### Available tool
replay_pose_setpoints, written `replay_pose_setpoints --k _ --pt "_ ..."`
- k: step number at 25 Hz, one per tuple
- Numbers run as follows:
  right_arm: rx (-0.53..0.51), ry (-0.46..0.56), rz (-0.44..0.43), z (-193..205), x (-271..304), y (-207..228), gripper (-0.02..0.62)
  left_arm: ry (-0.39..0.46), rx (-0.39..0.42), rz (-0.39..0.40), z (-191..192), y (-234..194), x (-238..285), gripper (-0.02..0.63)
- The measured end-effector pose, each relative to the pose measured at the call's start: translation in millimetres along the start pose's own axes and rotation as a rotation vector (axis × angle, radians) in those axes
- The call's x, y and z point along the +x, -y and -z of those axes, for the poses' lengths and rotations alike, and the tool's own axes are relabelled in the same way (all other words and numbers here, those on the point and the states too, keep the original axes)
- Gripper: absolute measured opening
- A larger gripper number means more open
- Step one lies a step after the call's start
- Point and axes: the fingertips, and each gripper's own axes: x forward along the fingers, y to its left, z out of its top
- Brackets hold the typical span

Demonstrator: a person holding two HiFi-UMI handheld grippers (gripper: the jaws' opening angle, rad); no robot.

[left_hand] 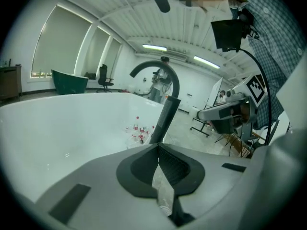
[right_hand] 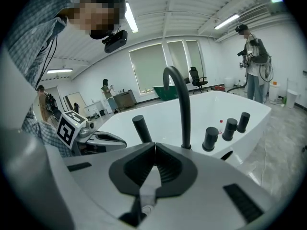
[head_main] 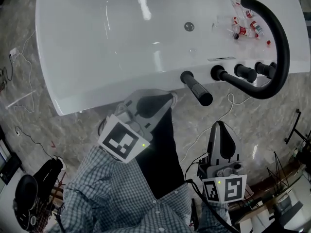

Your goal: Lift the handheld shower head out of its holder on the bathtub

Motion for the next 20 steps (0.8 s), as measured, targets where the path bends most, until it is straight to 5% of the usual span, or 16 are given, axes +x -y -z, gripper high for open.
replay_pose_setpoints --k 13,20 --pt "0.057 -0.013 0.035 21 11 20 0.017 -0.118 0.217 -0.032 30 -21 49 0.011" --pt "0.092 -0.008 0.051 24 12 33 0.017 -0.152 0.239 0.011 37 -19 69 0.064"
